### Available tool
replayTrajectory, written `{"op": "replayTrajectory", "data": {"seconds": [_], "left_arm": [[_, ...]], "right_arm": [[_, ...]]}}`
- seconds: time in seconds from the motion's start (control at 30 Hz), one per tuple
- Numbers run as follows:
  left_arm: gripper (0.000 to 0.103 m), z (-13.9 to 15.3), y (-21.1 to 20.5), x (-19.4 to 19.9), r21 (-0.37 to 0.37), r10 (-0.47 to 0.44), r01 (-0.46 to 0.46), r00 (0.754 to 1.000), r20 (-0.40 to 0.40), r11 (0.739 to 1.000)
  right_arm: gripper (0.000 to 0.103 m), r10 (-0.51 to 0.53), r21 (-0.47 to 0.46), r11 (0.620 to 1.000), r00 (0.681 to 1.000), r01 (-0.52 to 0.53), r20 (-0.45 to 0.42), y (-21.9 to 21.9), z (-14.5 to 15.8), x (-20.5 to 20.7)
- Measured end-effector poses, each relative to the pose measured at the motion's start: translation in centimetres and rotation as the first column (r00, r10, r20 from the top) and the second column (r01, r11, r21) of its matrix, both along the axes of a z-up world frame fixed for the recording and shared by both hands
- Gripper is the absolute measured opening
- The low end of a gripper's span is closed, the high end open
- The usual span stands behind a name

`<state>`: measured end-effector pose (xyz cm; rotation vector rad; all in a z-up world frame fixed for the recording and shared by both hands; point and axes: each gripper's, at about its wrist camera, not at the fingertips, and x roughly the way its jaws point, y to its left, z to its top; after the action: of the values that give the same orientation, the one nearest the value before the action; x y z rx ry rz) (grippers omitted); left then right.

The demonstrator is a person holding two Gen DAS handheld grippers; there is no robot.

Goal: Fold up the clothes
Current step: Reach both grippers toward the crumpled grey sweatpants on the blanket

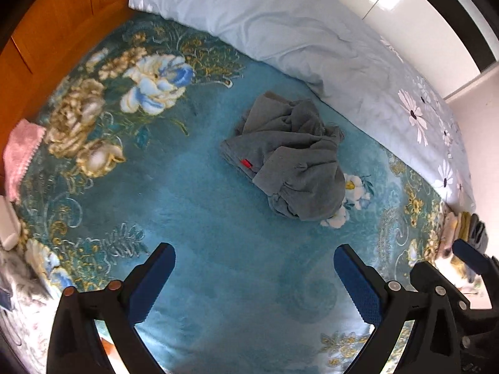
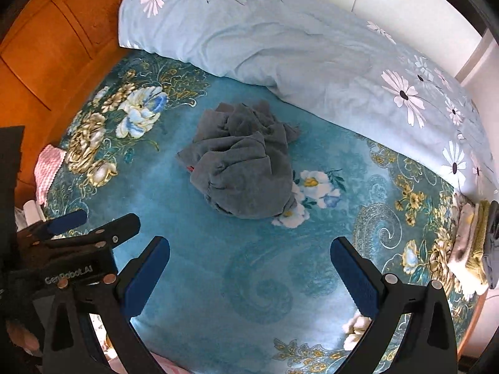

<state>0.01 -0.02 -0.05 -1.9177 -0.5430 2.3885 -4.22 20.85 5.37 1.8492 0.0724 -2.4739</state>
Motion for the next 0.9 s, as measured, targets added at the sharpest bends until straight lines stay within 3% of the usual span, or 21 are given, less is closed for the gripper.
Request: {"op": "replayTrajectory", "data": {"seconds": [0.33, 0.63, 0.9], "left_arm": [[0.103, -4.7, -1.7, 0.4, 0.141, -0.005, -0.011, 0.994, 0.111, 0.990], [0.103, -8.4, -0.8, -2.3, 0.131, -0.017, -0.007, 0.983, 0.180, 0.991], [0.102, -11.1, 1.3, -7.0, 0.118, -0.109, 0.086, 0.972, 0.208, 0.989]], "right_arm": [[0.103, -0.035, 0.058, 0.998, 0.993, 0.029, 0.109, -1.0, -3.7, -4.5], [0.103, -0.064, 0.032, 0.998, 0.963, 0.058, 0.260, 0.5, -8.0, -6.5], [0.103, -0.162, 0.037, 0.987, 0.940, 0.159, 0.300, 5.0, -10.3, -5.8]]}}
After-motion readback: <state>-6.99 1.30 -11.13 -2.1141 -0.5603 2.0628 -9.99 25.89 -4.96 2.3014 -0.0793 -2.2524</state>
